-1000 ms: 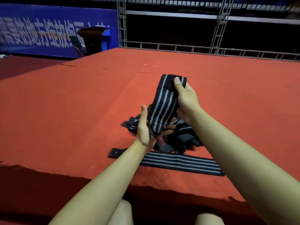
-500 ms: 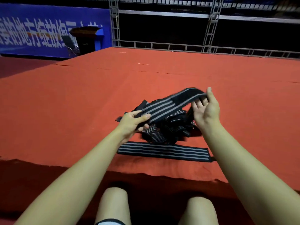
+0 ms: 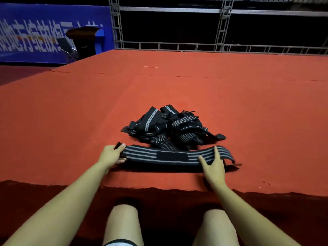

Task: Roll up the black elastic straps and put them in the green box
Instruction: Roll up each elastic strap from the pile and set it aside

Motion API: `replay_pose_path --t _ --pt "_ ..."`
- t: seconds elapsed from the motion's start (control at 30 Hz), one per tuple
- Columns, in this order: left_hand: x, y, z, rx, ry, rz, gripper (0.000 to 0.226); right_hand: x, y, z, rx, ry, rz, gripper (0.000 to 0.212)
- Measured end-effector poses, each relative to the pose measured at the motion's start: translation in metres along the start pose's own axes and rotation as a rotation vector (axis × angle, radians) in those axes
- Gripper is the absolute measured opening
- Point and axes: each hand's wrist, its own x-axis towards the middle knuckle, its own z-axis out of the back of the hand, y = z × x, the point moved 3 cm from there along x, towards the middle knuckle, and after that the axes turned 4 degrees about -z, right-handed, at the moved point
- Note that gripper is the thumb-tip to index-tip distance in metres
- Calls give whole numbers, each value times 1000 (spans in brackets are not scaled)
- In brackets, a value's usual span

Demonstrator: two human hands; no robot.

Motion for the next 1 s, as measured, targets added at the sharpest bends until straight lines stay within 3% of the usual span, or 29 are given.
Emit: replay_pose_path --t 0.1,0.2,0.33,0.43,0.53,0.63,0.7,0.77,0.83,0.9,0.97,1.0 --pt "3 9 7 35 -42 -14 22 -4 -14 -6 -269 -24 -5 87" --pt "6 14 13 67 -65 -17 23 -5 -18 -10 -373 -37 42 82" --pt "7 18 17 87 -76 -6 25 -8 -12 -5 -277 -14 44 77" --pt "0 6 3 39 -79 -15 29 -16 11 -7 -51 62 140 68" --pt "-21 -25 -46 -139 134 -32 26 -26 51 -22 71 221 299 58" --pt "-49 -61 -95 -194 392 -72 27 -37 98 -35 37 439 413 46" --pt "-57 -75 -110 -229 505 -96 35 -34 119 -38 101 585 390 29" --pt "-54 -80 -112 -278 555 -92 47 -21 131 -36 142 591 350 18" --pt "-43 -76 -106 -294 482 -99 52 -1 140 -34 8 497 392 29" --pt "-26 -61 -100 -252 310 -93 45 19 154 -34 -116 417 395 40" --pt "-10 -37 -96 -193 161 -43 29 45 175 -30 -22 336 277 40" --pt "-5 -23 -96 -164 130 -4 23 60 188 -27 137 288 170 37"
